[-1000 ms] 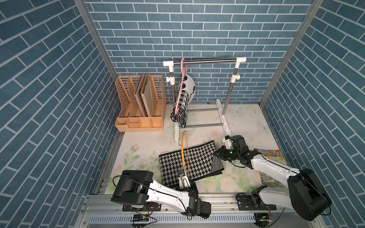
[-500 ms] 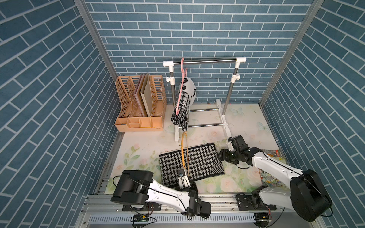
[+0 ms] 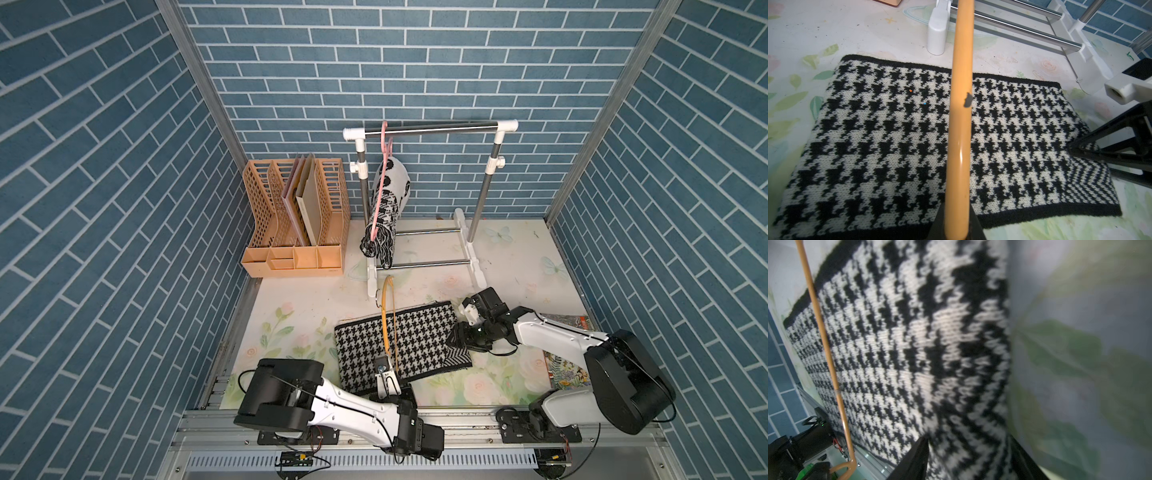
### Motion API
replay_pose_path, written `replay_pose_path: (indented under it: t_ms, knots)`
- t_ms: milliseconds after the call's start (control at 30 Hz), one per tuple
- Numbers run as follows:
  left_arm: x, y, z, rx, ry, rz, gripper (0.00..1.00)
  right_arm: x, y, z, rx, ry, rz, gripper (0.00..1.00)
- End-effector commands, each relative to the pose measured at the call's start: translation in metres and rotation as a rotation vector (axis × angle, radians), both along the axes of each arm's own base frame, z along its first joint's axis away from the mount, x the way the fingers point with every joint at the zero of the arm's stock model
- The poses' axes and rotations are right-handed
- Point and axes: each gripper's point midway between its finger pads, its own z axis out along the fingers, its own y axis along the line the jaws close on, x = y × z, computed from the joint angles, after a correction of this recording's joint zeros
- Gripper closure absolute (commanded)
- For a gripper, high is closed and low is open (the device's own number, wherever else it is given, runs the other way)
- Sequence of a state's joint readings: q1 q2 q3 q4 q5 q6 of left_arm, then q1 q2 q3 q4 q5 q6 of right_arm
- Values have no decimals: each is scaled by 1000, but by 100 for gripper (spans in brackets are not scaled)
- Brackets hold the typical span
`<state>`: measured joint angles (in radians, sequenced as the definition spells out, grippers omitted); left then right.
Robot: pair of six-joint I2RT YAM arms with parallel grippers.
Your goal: Hang the scarf on the hanger
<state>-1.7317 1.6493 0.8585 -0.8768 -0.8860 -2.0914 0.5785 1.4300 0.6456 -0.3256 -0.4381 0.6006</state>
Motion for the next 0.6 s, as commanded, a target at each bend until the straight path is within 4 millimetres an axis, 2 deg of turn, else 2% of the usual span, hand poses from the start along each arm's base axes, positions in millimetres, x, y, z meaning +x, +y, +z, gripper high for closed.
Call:
replay_pose_path:
  t_ms: [0,133,233,300,400,433,567]
  knots:
    - [-172,-4,-6,-358,159,-345,100,-25,-8,-29,-90,112,39,42]
    - [-172,-4,-7,-361,160,-342,100,-23,-12,-40,-135,125,32,51]
    - [-172,-4,-7,-362,162,-341,100,-20,-6,-41,-116,126,35,65]
    - [-173,-4,-8,-359,163,-339,100,-15,2,-34,-71,117,29,79]
    - [-174,-4,-9,-359,166,-337,100,-5,18,-13,20,76,17,97]
    - [-174,-4,-9,-357,166,-336,100,-2,21,-5,41,63,10,100]
    - [-174,-4,-11,-356,168,-334,100,7,53,48,210,-10,37,100]
